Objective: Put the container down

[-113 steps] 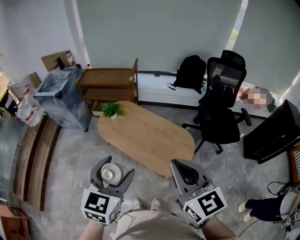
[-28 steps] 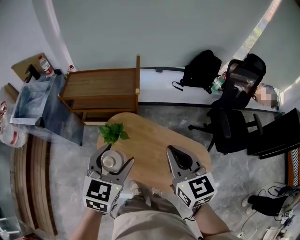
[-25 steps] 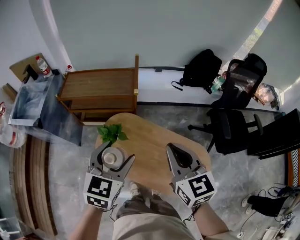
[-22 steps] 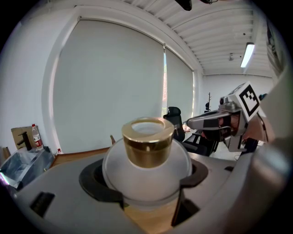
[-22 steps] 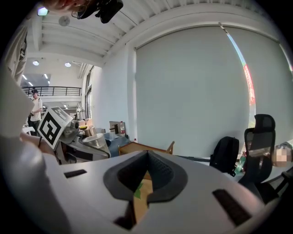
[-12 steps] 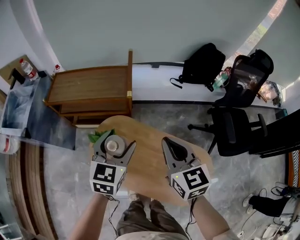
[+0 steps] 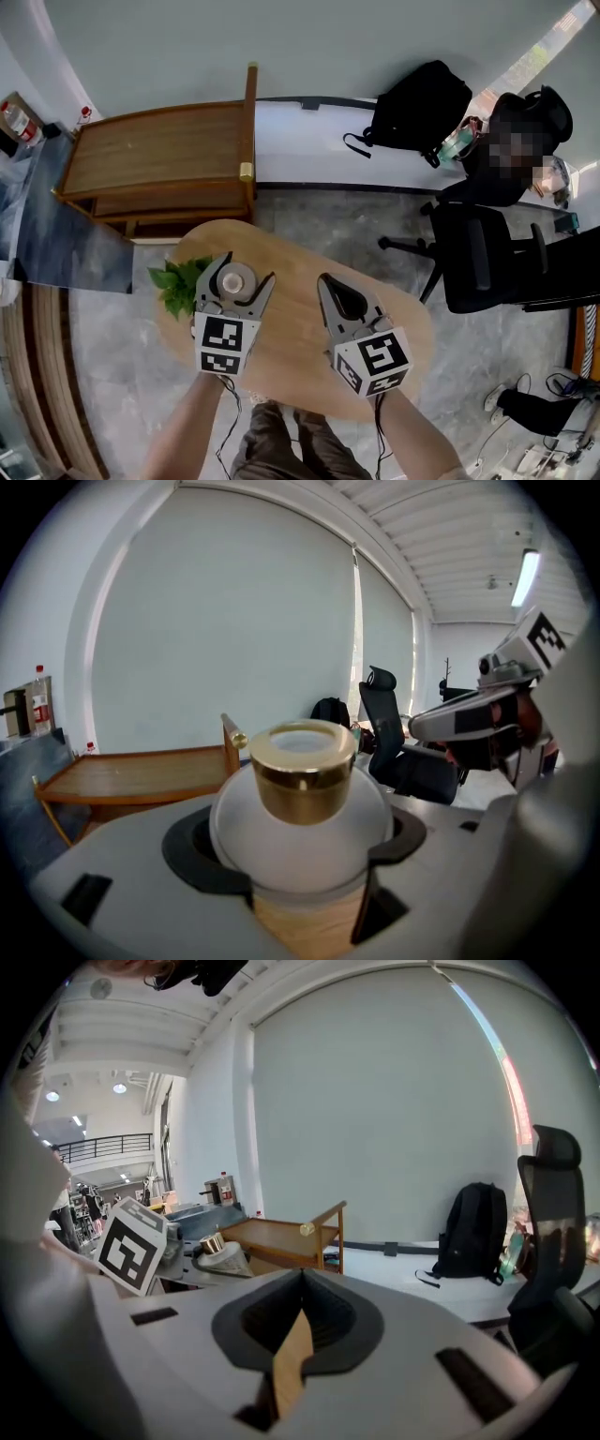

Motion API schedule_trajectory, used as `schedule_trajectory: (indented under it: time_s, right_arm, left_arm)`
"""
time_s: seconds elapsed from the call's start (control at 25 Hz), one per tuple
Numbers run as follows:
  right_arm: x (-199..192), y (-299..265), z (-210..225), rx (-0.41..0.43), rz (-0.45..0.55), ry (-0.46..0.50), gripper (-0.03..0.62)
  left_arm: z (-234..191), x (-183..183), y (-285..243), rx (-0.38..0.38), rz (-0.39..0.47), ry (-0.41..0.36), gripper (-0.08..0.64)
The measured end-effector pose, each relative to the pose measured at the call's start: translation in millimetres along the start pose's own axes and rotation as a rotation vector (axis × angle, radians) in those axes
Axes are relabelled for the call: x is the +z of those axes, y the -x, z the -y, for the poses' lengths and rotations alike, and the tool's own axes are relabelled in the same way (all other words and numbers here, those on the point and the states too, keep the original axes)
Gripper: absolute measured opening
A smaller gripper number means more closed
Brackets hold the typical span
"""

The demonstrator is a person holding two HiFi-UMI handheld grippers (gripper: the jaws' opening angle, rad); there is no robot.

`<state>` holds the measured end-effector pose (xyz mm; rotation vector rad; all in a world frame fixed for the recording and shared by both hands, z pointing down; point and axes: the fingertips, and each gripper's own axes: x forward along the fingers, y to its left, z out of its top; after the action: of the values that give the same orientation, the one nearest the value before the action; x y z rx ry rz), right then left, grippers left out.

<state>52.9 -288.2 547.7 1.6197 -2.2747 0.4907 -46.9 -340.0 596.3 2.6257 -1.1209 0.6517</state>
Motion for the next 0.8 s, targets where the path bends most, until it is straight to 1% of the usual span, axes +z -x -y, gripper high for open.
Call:
schedule_trajectory:
  time_s: [0.2,0.4,0.6,0.8]
  right_arm:
    - [-67.7,-28.4,10.6,-0.002,-0.063,-0.046,-0.005]
    - [-129.6,-56.4,17.2,0.003,-0.116,-0.077,-0.005]
    - [-177.9,-79.6,22.2,0.01,-0.157,-0.093,-0.005]
    - [-220.3,-95.1,26.7,0.011,-0.198,-0.112,-0.005]
  left_arm:
    - [6.0,-61.7,-50.5,-0.007,-0.023,0.012,0.331]
    - [16.4,-124.4,-93.2,-0.022,-0.076,0.03,0.331]
    - [13.0,-182.3,-128.3,-0.01,-0.139,0.01,0.331]
    - [9.1,-223.5,-151.8,-0.005,-0.182,0.037,0.331]
